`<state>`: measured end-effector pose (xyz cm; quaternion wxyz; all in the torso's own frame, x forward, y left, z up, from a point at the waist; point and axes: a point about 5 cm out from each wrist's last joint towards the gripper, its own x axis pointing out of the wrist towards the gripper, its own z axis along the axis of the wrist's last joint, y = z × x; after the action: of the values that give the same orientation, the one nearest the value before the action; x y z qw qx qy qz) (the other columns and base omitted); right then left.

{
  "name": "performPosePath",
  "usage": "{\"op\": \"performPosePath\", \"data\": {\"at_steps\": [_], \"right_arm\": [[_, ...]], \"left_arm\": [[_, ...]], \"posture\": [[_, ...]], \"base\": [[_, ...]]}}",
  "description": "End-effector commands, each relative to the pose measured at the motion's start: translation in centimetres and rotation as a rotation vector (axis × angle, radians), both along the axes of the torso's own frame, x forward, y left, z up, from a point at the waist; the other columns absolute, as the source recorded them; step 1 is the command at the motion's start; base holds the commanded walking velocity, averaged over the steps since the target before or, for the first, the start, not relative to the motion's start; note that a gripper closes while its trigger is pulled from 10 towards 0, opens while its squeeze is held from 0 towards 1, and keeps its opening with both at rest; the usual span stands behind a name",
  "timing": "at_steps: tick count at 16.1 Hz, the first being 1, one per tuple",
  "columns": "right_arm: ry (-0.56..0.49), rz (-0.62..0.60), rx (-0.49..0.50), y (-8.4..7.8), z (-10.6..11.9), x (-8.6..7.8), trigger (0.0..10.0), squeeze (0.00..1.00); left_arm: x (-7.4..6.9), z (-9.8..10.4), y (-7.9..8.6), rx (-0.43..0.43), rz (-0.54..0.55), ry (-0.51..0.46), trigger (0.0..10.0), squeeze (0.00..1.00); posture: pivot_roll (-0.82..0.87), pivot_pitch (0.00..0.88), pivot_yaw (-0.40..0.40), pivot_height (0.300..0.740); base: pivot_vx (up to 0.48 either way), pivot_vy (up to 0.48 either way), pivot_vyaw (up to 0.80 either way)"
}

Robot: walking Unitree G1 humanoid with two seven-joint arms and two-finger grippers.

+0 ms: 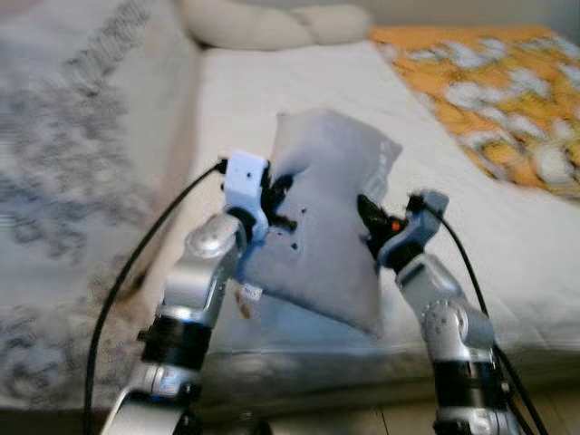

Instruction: Clean up the room

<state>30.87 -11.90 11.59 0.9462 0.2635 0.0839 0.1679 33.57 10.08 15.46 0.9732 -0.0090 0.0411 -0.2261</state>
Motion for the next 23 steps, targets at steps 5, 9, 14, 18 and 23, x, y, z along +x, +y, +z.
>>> {"op": "performPosePath", "data": {"at_steps": [5, 9, 14, 18, 23], "right_arm": [[0.005, 0.081, -0.016, 0.9, -0.1, -0.5, 10.0, 0.0], [0.037, 0.032, -0.012, 0.3, -0.5, -0.3, 10.0, 0.0], [0.057, -0.005, -0.035, -0.4, -0.8, 0.0, 10.0, 0.0], [0.112, -0.182, -0.036, -2.3, -1.6, 0.6, 10.0, 1.0], [0.1, -0.26, -0.132, -4.7, -2.2, 0.8, 10.0, 1.0]], "left_arm": [[0.3, 1.4, -0.4, -0.013, 0.015, -0.05, 10.0, 0.0], [0.0, 0.9, -0.8, 0.033, -0.015, -0.058, 10.0, 0.0], [0.0, 0.9, -1.3, 0.042, -0.039, -0.065, 10.0, 0.0], [1.1, 0.8, -1.0, 0.137, -0.065, -0.065, 10.0, 0.0], [4.2, 1.3, -0.5, 0.283, -0.037, -0.092, 10.0, 0.0]], "posture": [[-0.06, 0.0, 0.036, 0.74], [-0.06, 0.0, 0.041, 0.74], [-0.07, 0.0, 0.044, 0.74], [-0.07, 0.0, 0.043, 0.74], [-0.08, 0.0, 0.048, 0.74]], "base": [[0.3, 0.0, 0.48], [0.0, 0.0, 0.0], [0.0, 0.0, 0.0], [0.0, 0.0, 0.0], [0.0, 0.0, 0.0]]}}
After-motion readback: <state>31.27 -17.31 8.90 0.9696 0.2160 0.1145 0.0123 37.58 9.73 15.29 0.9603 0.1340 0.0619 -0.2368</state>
